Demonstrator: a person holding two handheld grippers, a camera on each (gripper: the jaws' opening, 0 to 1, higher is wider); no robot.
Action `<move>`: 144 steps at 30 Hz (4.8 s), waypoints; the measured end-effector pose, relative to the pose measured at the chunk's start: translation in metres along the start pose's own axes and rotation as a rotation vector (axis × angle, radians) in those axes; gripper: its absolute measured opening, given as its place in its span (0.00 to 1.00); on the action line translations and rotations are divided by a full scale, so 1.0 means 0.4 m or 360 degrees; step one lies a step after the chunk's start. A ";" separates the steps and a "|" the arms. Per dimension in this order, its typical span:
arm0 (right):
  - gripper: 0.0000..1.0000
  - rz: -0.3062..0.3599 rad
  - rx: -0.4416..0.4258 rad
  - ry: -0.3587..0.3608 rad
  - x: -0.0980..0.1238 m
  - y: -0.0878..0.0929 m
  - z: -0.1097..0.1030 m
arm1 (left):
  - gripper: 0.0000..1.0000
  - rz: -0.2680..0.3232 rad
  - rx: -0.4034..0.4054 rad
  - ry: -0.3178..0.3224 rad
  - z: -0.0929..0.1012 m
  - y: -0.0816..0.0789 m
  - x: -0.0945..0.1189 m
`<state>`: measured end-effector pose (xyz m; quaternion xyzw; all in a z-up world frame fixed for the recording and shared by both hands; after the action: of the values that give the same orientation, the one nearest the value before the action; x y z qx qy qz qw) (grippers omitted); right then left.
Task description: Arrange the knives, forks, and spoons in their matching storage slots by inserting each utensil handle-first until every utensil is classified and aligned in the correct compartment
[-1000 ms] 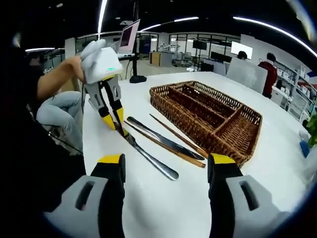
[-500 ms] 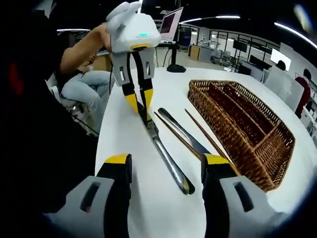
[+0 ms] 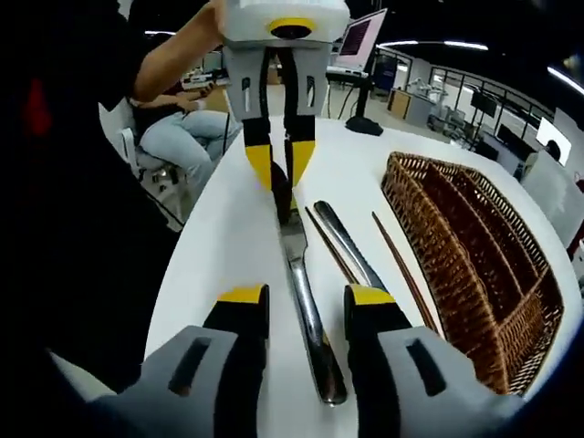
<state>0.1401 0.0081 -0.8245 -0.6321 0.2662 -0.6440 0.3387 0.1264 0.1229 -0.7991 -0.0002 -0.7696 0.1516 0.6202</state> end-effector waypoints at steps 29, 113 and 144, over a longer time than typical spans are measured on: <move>0.06 -0.0027 0.0259 -0.0177 -0.029 -0.011 -0.029 | 0.11 0.0024 -0.0060 0.0042 0.014 -0.005 0.026; 0.06 -0.0507 0.0016 -0.0012 0.008 -0.080 0.371 | 0.99 0.1473 0.0745 -0.0543 -0.061 0.048 0.179; 0.07 -0.0528 -0.0142 -0.0120 -0.051 0.000 0.411 | 0.98 0.1367 0.0703 -0.0532 -0.061 0.043 0.121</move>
<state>0.3028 0.0379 -0.8277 -0.7055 0.1736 -0.6545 0.2093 0.1354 0.1542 -0.7526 -0.1611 -0.7385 0.5498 0.3555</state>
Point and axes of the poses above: the point that each gripper's makers call its tool centre point, and the gripper's own axes: x roughly backward along the fingers, z roughly to its right, y roughly out of its underside, the point moved 4 cm from there along x, roughly backward along the fingers, and after that the axes turned 7 degrees about -y, right-handed, at the moved point
